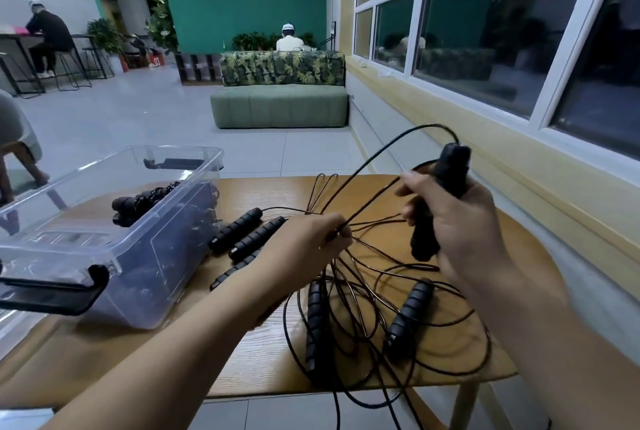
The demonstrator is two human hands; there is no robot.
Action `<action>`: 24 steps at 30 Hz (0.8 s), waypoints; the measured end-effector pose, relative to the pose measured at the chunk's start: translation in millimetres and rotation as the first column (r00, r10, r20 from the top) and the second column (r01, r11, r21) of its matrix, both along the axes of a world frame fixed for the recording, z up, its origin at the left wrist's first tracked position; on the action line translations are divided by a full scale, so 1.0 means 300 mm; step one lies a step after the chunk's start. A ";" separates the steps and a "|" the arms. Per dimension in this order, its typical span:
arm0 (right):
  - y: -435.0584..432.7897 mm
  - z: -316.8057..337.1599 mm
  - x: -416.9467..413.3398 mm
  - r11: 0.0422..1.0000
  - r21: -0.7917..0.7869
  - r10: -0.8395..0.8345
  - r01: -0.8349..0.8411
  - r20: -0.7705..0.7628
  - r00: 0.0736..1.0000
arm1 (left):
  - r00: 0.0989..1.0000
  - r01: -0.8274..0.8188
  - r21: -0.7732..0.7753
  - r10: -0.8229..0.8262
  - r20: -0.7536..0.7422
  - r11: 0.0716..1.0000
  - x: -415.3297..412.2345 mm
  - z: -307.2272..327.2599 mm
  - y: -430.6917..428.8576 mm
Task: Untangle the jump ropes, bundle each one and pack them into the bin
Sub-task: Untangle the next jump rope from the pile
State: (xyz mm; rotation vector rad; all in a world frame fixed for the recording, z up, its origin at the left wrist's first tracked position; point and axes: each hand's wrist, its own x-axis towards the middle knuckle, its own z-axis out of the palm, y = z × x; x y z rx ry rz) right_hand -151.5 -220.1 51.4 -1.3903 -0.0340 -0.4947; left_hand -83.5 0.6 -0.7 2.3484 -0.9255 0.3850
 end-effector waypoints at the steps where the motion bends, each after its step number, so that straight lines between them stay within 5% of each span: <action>1: -0.010 0.007 0.000 0.999 0.033 -0.019 0.019 0.007 1.000 | 1.000 -0.015 0.006 0.015 -0.021 1.000 0.010 -0.002 0.011; 7: -0.016 0.001 0.010 0.990 0.138 -0.028 0.035 -0.048 0.998 | 0.993 -0.088 -0.058 0.084 -0.078 0.994 0.039 0.033 0.048; 11: 0.005 -0.029 0.030 0.994 0.082 0.079 -0.067 -0.154 0.985 | 0.992 -0.124 -0.106 0.125 0.010 0.987 0.018 0.073 0.028; 17: 0.078 -0.074 0.019 0.971 0.048 0.238 -0.233 -0.195 0.952 | 0.990 -0.120 0.013 0.119 0.071 0.993 -0.033 0.084 -0.028; 24: 0.087 -0.060 -0.002 0.968 -0.037 0.241 -0.247 -0.122 0.963 | 0.995 -0.094 0.124 0.088 0.051 0.988 -0.048 0.055 -0.044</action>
